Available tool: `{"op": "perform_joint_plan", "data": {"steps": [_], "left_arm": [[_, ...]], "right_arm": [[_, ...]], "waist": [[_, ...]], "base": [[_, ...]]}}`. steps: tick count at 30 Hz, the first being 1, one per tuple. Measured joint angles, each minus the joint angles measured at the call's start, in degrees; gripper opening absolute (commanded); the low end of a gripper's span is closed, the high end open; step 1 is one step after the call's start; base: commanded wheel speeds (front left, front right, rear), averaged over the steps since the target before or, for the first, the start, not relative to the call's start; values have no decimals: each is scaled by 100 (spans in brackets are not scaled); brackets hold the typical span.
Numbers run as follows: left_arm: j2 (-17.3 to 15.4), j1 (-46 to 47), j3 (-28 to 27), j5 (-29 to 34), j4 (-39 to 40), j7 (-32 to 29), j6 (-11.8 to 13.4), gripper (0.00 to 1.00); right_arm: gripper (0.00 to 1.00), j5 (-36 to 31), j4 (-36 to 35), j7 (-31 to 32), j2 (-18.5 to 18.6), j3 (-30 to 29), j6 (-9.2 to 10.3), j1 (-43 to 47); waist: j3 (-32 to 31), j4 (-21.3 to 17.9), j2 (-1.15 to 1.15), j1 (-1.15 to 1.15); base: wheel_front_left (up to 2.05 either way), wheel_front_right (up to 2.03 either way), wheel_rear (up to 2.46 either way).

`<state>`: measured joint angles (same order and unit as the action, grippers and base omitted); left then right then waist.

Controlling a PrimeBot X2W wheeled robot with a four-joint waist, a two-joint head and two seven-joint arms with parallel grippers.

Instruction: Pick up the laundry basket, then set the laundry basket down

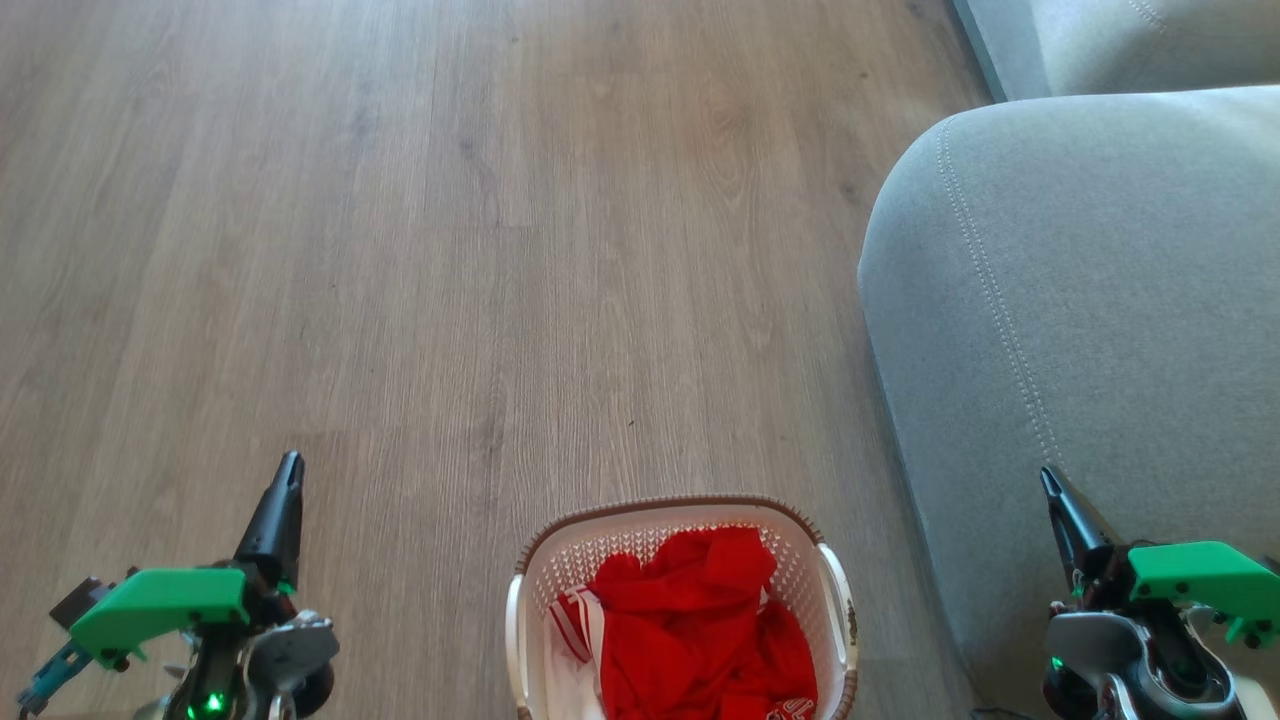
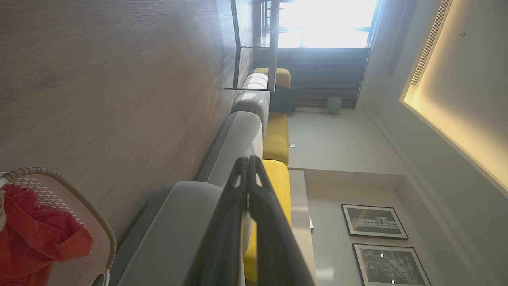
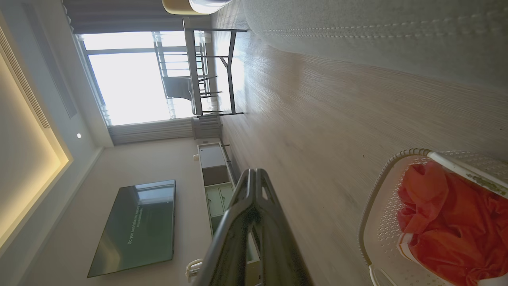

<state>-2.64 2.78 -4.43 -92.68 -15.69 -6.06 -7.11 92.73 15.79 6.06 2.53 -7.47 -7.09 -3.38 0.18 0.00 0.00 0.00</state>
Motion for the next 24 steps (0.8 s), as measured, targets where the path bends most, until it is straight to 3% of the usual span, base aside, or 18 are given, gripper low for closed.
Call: {"op": "perform_joint_plan", "data": {"steps": [24], "left_arm": [[1,0,-1,0,0,0,0,0]], "right_arm": [[0,0,0,0,-1,-1,0,0]], "waist": [[0,0,0,0]], "base": [[0,0,0]]}}
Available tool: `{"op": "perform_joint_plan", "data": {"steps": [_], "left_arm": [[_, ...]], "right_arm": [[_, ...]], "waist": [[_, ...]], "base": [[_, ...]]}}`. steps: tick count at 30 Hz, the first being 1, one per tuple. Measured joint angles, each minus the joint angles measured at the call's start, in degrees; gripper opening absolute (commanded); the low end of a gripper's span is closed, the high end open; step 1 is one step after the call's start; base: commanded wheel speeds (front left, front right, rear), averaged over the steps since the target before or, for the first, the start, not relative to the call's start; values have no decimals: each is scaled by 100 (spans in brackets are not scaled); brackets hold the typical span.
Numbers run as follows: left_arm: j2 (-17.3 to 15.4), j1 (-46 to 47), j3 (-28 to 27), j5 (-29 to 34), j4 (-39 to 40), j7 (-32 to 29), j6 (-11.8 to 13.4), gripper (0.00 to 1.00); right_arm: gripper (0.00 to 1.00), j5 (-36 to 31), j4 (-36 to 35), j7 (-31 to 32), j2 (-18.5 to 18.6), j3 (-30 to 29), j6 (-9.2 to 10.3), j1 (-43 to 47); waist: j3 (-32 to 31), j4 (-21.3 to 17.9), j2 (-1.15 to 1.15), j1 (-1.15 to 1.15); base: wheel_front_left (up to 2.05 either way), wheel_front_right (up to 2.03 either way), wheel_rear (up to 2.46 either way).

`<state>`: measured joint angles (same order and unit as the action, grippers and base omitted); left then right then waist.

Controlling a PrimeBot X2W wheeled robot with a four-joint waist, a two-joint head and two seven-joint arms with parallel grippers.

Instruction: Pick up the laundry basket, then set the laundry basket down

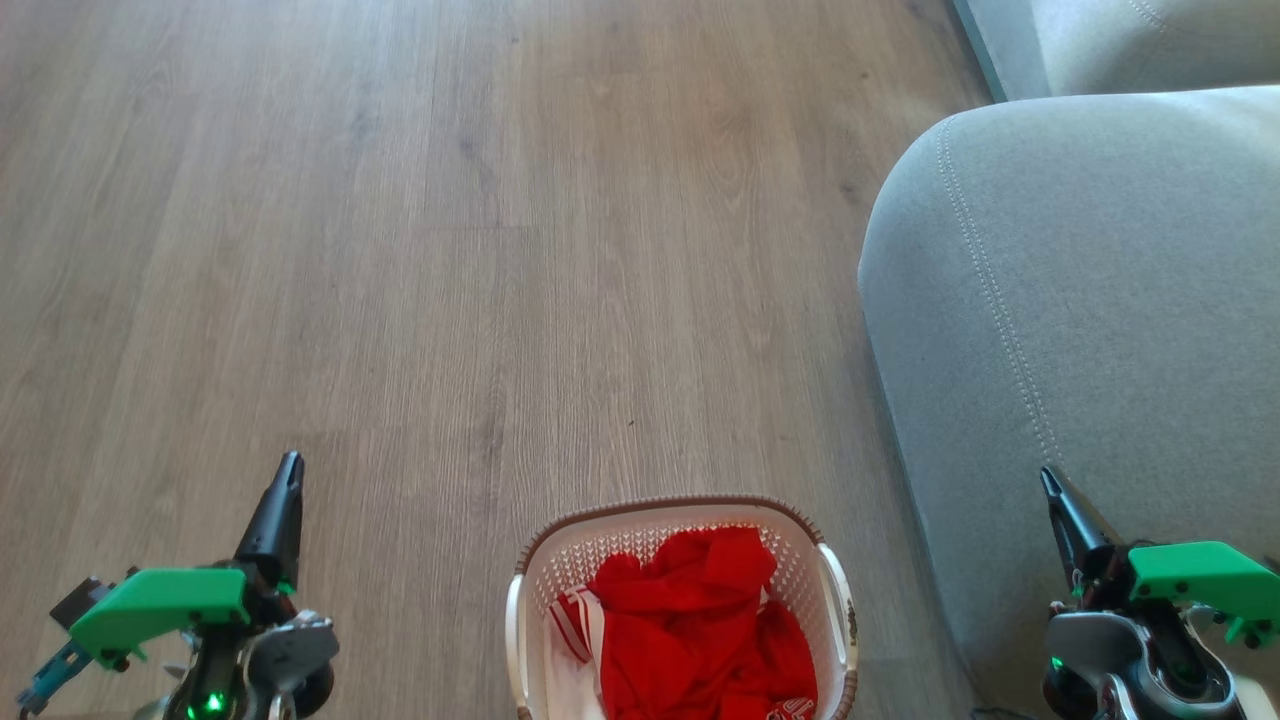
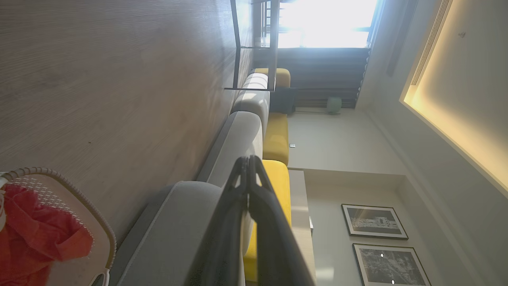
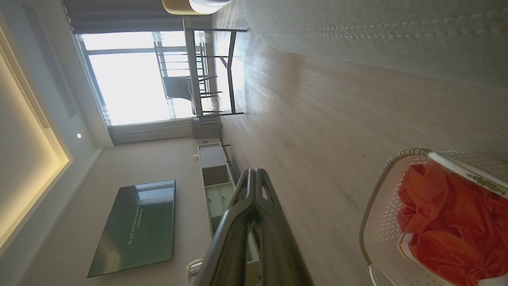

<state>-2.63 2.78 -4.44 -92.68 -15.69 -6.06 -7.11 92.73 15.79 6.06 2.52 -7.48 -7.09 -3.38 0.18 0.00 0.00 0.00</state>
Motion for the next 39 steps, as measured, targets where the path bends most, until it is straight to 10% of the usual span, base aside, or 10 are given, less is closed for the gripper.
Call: {"op": "perform_joint_plan", "data": {"steps": [9,10,39], "left_arm": [[0,0,0,0,0,0,0,0],[0,-8,4,-1,-32,3,5,100],[68,-264,-3,977,-324,416,10,100]], "right_arm": [[0,-1,0,0,-1,0,0,0],[100,2,30,-1,-3,3,0,5],[100,-950,285,-385,-54,-116,1,240]], "waist": [[0,0,0,0],[0,0,0,0],[51,-15,0,0]], "base": [[0,0,0],[0,0,0],[0,0,0]]}}
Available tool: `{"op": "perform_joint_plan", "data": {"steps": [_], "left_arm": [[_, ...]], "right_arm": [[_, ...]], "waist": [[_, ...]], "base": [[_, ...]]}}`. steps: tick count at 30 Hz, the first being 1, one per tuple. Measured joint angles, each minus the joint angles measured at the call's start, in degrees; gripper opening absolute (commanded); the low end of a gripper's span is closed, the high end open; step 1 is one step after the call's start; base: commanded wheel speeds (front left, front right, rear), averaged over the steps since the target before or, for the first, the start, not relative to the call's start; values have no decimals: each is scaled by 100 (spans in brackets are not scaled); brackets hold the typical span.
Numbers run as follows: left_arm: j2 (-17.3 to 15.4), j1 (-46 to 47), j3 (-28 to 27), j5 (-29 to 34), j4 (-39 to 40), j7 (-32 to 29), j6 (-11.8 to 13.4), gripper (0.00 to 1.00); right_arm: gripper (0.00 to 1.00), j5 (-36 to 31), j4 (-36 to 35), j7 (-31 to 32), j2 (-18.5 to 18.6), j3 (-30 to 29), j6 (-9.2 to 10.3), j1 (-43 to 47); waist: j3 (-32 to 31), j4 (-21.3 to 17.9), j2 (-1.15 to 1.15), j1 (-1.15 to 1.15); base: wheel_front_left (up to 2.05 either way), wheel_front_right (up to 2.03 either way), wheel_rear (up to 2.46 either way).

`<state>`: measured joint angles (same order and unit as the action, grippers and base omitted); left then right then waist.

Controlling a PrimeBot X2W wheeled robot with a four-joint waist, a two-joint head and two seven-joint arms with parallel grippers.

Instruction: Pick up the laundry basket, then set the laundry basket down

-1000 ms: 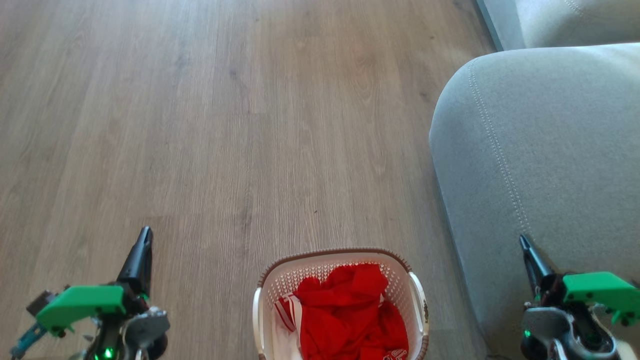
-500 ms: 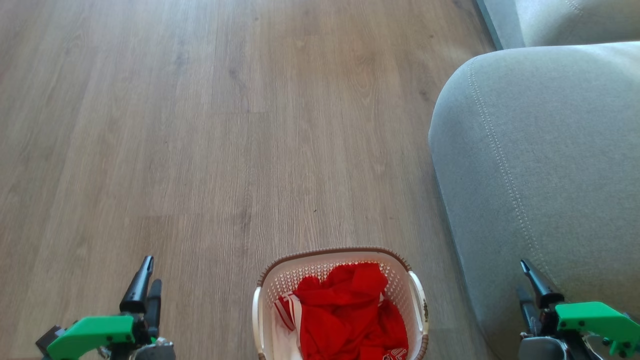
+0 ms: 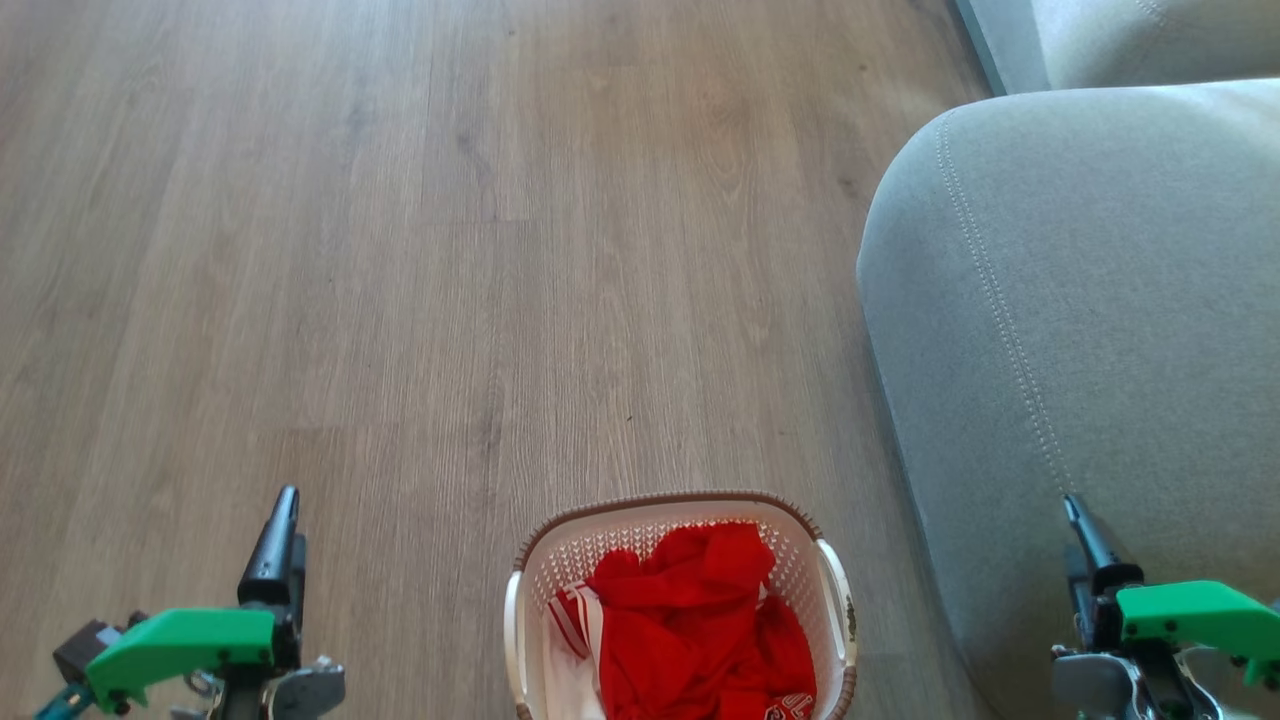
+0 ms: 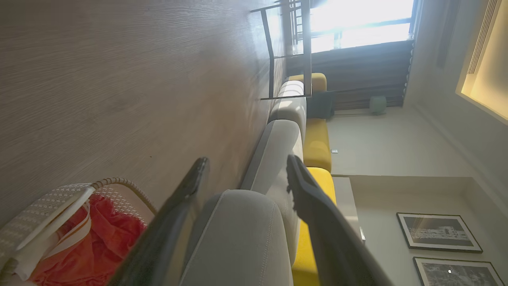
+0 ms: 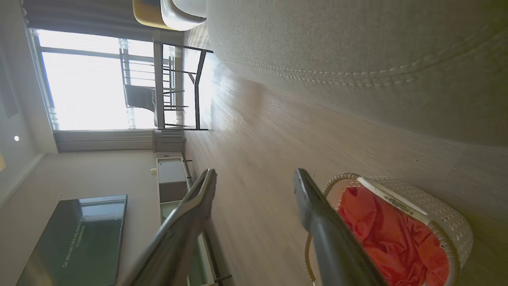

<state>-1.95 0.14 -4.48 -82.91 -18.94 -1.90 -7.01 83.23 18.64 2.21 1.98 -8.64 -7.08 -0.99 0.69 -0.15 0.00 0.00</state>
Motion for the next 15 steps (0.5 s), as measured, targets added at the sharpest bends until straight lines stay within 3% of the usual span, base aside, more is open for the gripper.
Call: {"op": "perform_joint_plan", "data": {"steps": [8,15], "left_arm": [[0,10,22,589,254,102,124,100],[-1,57,91,1191,570,209,388,100]], "right_arm": [[100,-610,-161,-118,0,-46,0,-38],[100,-1290,-452,-233,1,-36,0,-146]], "waist": [[21,6,0,0],[51,11,0,0]], "base": [[0,0,0],[0,0,0]]}}
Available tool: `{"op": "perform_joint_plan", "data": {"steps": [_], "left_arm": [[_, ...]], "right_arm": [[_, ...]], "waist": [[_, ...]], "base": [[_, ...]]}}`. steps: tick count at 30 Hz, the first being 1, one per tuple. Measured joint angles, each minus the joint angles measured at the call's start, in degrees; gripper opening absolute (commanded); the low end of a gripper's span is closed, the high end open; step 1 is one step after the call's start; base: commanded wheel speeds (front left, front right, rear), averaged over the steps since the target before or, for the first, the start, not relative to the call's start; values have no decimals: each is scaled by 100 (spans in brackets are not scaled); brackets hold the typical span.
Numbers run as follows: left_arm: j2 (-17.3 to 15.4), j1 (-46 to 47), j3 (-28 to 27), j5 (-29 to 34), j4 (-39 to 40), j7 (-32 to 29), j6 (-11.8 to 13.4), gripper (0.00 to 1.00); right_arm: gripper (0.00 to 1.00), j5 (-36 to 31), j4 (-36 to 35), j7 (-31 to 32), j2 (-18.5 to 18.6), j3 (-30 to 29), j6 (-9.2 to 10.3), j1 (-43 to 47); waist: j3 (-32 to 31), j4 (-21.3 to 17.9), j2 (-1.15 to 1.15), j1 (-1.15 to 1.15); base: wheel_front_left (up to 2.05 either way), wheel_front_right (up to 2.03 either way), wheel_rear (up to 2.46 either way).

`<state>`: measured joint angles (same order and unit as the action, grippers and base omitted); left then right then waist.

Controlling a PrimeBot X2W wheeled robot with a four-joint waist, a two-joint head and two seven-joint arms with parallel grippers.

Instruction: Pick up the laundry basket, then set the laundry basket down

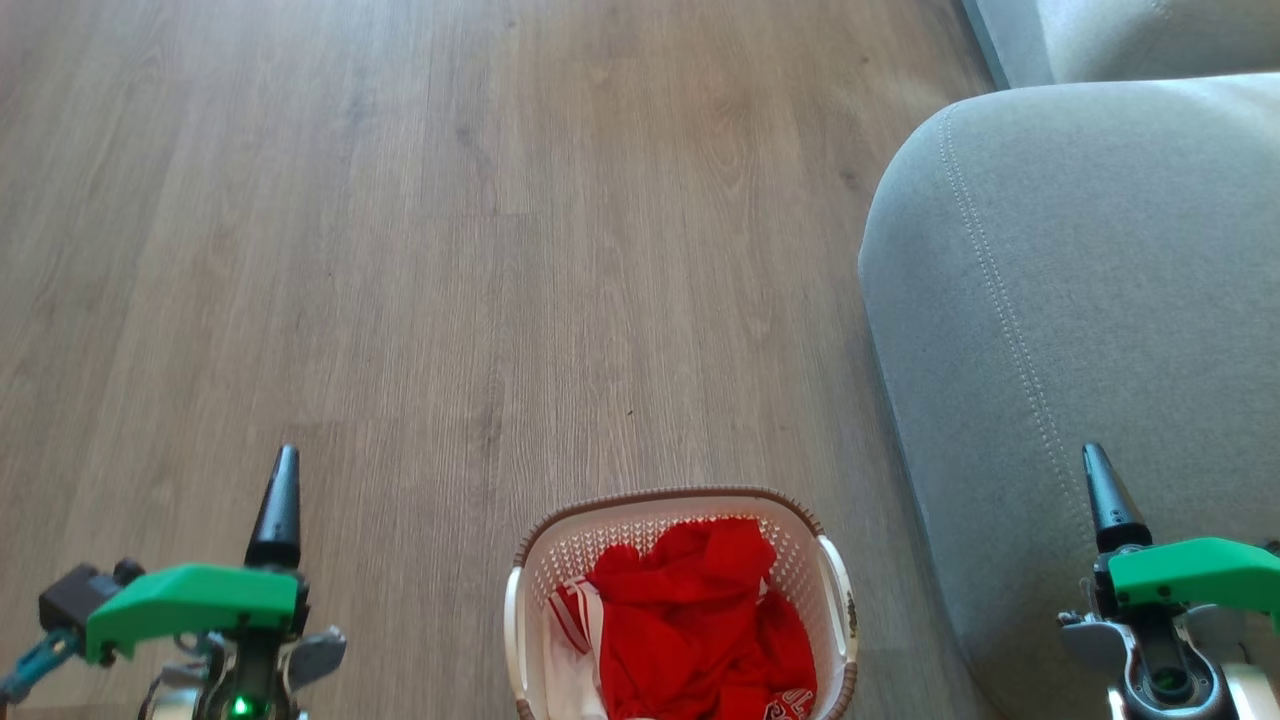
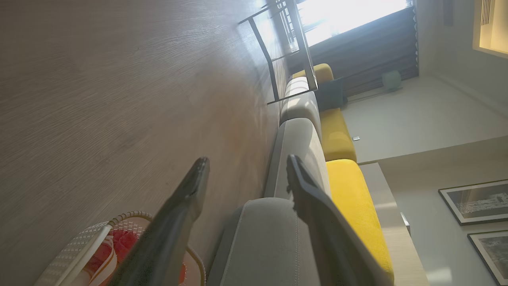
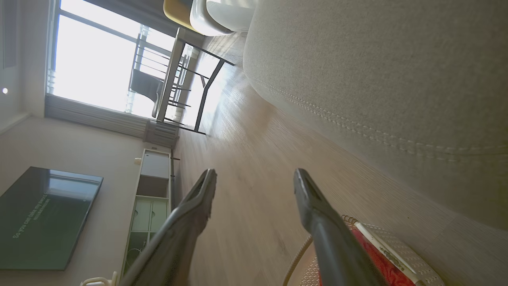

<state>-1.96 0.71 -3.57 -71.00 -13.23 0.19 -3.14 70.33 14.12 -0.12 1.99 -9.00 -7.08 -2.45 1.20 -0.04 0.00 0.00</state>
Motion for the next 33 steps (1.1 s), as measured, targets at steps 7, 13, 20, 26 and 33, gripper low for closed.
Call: {"op": "perform_joint_plan", "data": {"steps": [7,13,20,26,33], "left_arm": [[0,122,192,722,320,133,237,100],[-2,176,505,1495,404,207,400,100],[-33,196,871,2270,287,326,638,100],[-175,393,1276,2817,104,441,857,100],[-361,534,1857,3327,-122,522,978,100]], "right_arm": [[100,-788,-149,-118,0,96,0,-70],[100,-1533,-297,-219,0,229,0,-103],[100,-2423,-393,-309,1,448,0,-127],[100,-3044,-457,-412,1,563,0,-254],[100,-3571,-458,-543,2,677,0,-310]], "waist": [[35,-7,0,0],[56,-6,0,0],[84,1,0,0],[108,3,0,0],[127,-5,0,0]], "base": [[0,0,0],[0,0,0],[0,0,0],[0,0,0],[0,0,0]]}}
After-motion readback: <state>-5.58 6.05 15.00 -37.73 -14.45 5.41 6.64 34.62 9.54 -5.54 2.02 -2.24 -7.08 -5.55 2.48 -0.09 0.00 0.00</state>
